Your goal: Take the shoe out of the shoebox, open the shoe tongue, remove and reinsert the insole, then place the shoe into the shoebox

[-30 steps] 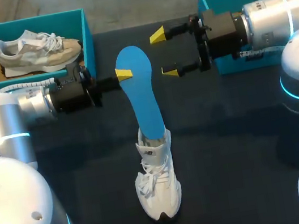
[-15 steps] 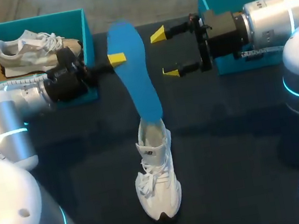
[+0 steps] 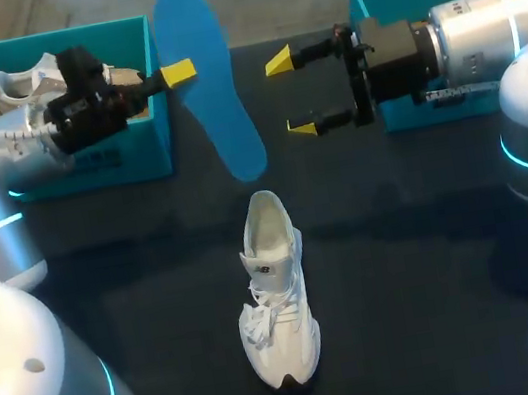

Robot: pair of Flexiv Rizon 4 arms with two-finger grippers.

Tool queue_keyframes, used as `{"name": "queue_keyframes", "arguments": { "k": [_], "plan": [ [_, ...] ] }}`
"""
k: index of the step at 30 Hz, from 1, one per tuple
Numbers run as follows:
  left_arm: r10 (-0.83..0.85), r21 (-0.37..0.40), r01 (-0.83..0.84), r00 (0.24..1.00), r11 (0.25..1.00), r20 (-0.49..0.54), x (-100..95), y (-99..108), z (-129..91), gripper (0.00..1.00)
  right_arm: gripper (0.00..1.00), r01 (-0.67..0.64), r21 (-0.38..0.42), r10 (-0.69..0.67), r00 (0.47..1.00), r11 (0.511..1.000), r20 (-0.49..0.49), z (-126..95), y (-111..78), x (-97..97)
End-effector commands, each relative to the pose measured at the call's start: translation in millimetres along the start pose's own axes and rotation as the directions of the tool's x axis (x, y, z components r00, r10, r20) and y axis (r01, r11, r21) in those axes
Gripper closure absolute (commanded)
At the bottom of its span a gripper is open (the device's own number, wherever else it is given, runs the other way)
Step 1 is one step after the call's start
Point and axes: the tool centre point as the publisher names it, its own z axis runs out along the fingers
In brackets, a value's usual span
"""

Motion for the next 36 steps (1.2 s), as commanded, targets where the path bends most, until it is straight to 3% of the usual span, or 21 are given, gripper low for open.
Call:
{"name": "queue_keyframes", "arguments": {
  "k": [1,5,10,12,14,16,23,29,36],
  "plan": [
    [0.545,0.086,-0.54,0.836,0.838,-0.063,-3.7,6,-8,1.0,0.0,-0.001,-0.003,0.001,1.0,1.0,0.003,3,-0.1,0.6],
    [0.797,0.147,-0.784,0.592,0.603,-0.12,-1.8,13,-13,1.0,0.0,-0.001,-0.003,0.001,1.0,1.0,0.003,3,-0.1,0.6],
    [0.923,0.215,-0.902,0.34,0.375,-0.183,5.1,15,-15,1.0,0.0,-0.001,-0.003,0.001,1.0,1.0,0.003,3,-0.1,0.6],
    [0.941,0.219,-0.924,0.27,0.313,-0.202,4.8,15,-16,1.0,0.0,-0.001,-0.003,0.001,1.0,1.0,0.003,3,-0.1,0.6],
    [0.967,0.244,-0.952,0.132,0.185,-0.217,0.4,15,-17,1.0,0.0,-0.001,-0.003,0.001,1.0,1.0,0.003,3,-0.1,0.6],
    [0.969,0.251,-0.962,0.042,0.105,-0.243,-3.4,13,-16,1.0,0.0,-0.001,-0.003,0.001,1.0,1.0,0.003,3,-0.1,0.6],
    [0.841,0.389,-0.873,-0.43,-0.295,-0.327,-23.2,12,-15,1.0,0.0,-0.001,-0.003,0.001,1.0,1.0,0.003,3,-0.1,0.6],
    [0.772,0.418,-0.824,-0.534,-0.383,-0.346,-34.4,19,-12,1.0,0.0,-0.001,-0.003,0.001,1.0,1.0,0.003,3,-0.1,0.6],
    [0.731,0.435,-0.79,-0.589,-0.431,-0.345,-27.1,16,-11,1.0,0.0,-0.001,-0.003,0.001,1.0,1.0,0.003,3,-0.1,0.6]
  ]
}}
